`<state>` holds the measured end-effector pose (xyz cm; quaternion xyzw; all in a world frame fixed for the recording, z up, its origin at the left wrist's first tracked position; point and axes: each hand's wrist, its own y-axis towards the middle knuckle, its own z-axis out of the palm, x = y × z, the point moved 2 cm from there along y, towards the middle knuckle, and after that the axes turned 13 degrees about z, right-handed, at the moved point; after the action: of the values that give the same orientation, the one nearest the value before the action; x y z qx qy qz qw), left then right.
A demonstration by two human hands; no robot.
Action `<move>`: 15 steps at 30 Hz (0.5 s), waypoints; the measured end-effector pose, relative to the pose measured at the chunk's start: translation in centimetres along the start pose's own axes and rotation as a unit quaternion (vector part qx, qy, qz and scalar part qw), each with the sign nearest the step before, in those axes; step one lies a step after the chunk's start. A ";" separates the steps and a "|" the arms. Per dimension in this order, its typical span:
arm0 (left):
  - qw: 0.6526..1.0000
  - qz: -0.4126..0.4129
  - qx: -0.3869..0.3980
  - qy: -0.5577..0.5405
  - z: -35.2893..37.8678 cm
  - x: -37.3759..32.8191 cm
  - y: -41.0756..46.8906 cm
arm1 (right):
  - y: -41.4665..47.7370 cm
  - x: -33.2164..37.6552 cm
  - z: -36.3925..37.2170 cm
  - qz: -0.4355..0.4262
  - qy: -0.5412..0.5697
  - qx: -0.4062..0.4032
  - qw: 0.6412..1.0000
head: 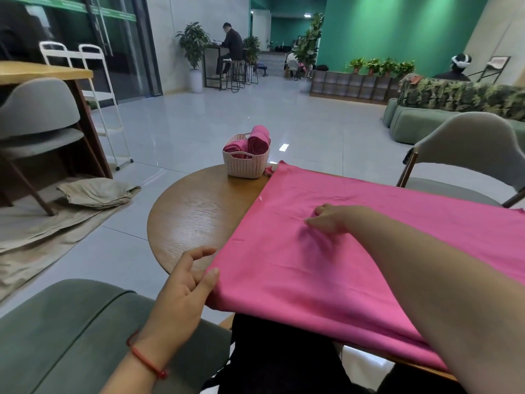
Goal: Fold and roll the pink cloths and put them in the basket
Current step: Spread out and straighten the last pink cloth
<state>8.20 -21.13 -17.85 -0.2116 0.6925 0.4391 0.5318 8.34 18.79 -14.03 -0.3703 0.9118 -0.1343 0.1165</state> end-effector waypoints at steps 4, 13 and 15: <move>0.999 -0.031 -0.012 0.041 -1.1 0.9 0.4 | 0.2 -0.1 0.5 -0.001 0.019 0.001 1.000; 0.931 0.059 0.034 0.359 0.5 -0.5 3.0 | -1.9 -0.9 3.7 -0.024 0.056 -0.081 0.995; 0.894 0.102 0.099 0.424 2.3 -0.8 5.0 | -2.4 -1.2 4.6 -0.030 0.079 -0.097 0.992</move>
<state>5.95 -16.76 -15.27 -0.2525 0.9099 0.2885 0.1581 12.15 17.25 -17.46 -0.3949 0.9155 -0.0771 0.0040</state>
